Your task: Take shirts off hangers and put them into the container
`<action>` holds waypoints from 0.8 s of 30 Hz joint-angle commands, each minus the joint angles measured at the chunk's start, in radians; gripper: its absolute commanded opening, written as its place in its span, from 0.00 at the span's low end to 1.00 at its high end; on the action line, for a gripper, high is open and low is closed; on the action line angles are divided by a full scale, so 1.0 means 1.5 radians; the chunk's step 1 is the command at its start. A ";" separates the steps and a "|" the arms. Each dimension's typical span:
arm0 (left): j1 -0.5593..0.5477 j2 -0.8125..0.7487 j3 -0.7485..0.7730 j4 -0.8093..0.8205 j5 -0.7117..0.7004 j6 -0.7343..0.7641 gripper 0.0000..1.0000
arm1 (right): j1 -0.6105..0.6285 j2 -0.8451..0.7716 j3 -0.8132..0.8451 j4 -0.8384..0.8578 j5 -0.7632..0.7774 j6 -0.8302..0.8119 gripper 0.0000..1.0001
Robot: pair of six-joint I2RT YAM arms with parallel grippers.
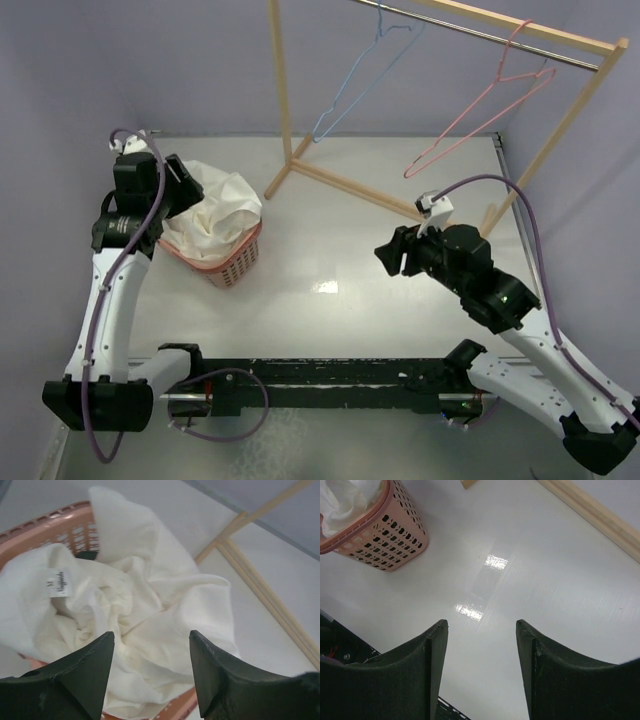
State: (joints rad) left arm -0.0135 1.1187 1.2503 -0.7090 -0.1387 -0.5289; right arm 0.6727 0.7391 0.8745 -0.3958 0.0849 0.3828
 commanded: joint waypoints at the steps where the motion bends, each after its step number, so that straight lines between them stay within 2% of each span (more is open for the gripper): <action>1: -0.002 -0.058 -0.048 0.123 0.243 0.030 0.65 | -0.002 0.008 0.003 0.060 -0.027 0.011 0.60; 6: -0.020 -0.119 -0.166 0.261 0.391 0.039 0.65 | -0.002 0.048 -0.032 0.076 -0.082 0.024 0.61; 11: -0.021 -0.114 -0.221 0.280 0.506 0.104 0.64 | -0.003 0.051 -0.080 0.103 -0.077 0.048 0.61; 14: -0.020 -0.124 -0.264 0.313 0.562 0.108 0.63 | -0.002 0.038 -0.102 0.113 -0.058 0.048 0.61; 19: -0.021 -0.170 -0.272 0.290 0.563 0.146 0.63 | -0.002 -0.028 -0.148 0.132 0.010 0.030 0.61; 24: -0.021 -0.210 -0.292 0.282 0.545 0.143 0.64 | -0.003 -0.117 -0.190 0.101 0.056 0.024 0.61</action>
State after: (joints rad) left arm -0.0425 0.8536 0.8246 -0.3344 0.6624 -0.3477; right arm 0.6727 0.6460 0.6189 -0.2615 0.0868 0.4339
